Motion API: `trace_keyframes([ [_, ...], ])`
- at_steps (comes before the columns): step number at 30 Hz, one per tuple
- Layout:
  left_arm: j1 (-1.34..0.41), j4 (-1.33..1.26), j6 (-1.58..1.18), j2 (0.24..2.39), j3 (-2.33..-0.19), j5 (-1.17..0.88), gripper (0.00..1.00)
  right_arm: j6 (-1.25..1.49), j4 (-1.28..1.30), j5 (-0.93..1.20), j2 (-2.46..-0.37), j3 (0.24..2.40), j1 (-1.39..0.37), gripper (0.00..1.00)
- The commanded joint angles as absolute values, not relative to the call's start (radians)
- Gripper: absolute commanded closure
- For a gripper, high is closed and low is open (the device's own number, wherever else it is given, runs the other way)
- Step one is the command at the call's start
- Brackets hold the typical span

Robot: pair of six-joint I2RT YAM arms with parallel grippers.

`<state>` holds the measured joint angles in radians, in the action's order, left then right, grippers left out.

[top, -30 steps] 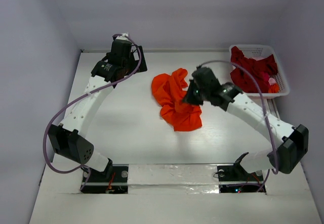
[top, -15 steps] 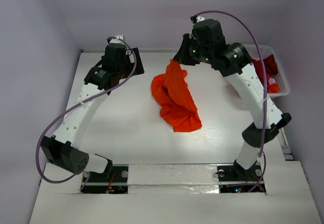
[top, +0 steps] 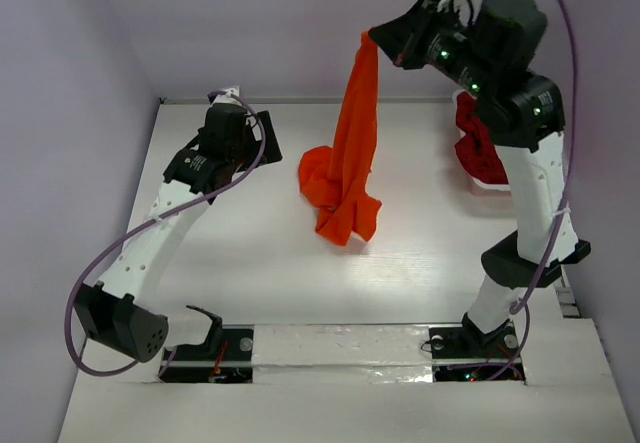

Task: Fold and stack the t-shirts
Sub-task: Flatten out the tshirt

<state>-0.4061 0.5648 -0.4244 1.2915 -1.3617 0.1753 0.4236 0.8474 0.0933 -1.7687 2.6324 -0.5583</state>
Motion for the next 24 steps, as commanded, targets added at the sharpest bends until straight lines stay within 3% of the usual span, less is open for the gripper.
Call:
trace_keyframes([
  [1,-0.410,0.520,-0.442,1.233,-1.358,0.170,0.01,0.383,0.548,0.187,-1.694,2.732,-0.517,1.00],
  [8,-0.410,0.515,-0.445,1.189,-1.315,0.160,0.01,0.436,0.425,0.255,-1.585,2.707,-0.476,1.00],
  [17,-0.410,0.528,-0.443,1.181,-1.310,0.158,0.01,0.284,0.520,0.015,-1.459,2.682,-0.448,1.00],
  [24,-0.419,0.532,-0.446,1.181,-1.327,0.138,0.01,0.327,0.571,0.104,-1.483,2.664,-0.448,1.00],
])
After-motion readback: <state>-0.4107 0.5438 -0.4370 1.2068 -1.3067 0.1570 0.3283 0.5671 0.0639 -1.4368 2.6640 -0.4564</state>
